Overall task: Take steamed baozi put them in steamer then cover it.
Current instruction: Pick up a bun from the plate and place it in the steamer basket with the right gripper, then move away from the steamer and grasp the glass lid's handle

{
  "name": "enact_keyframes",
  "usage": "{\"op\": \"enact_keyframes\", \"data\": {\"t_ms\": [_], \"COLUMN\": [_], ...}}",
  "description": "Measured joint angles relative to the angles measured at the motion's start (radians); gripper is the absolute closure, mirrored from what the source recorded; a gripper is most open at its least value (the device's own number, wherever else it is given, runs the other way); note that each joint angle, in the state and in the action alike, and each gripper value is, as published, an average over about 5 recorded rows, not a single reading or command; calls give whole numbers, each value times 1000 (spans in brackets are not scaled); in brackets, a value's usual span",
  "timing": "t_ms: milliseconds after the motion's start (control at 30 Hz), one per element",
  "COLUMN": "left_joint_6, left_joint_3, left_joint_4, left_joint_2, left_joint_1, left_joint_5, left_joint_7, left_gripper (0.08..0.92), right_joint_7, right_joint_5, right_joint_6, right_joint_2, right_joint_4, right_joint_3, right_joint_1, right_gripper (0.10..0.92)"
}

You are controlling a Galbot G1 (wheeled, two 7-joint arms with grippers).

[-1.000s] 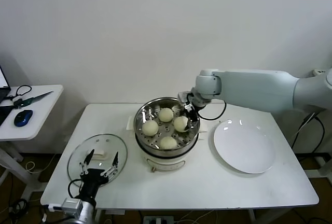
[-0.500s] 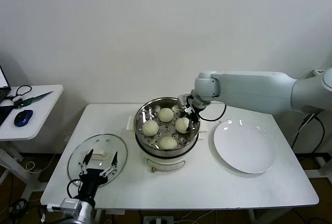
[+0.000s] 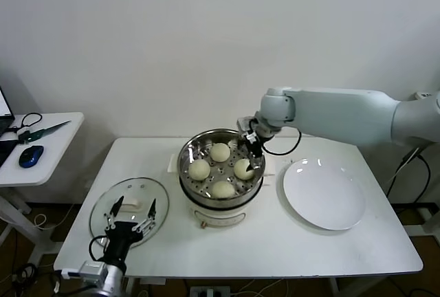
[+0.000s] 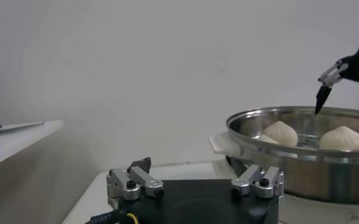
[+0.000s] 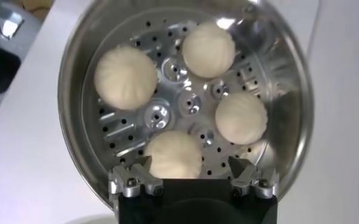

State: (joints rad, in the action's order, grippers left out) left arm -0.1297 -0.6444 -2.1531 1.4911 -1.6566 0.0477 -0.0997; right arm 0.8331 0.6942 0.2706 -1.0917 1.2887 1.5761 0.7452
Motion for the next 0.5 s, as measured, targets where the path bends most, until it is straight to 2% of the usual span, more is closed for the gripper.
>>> {"op": "enact_keyframes", "data": {"t_ms": [233,500], "left_joint_6": [-8,-3], "left_joint_3": [-4,-6], "left_joint_4": [-2,15], "left_joint_2": [-14,-40], "left_joint_1": [3,19], "left_joint_5": [6,-3], "left_joint_7": [8,27], "left_gripper": [177,177], "right_joint_7": [-61,-323], "right_joint_5": [120,145], "right_joint_6": [22,14], "right_joint_2": [96,260], "right_joint_4": [15,49], "right_joint_3": [-121,-442], "right_joint_1": [-7,-204], "right_gripper": [203,203]}}
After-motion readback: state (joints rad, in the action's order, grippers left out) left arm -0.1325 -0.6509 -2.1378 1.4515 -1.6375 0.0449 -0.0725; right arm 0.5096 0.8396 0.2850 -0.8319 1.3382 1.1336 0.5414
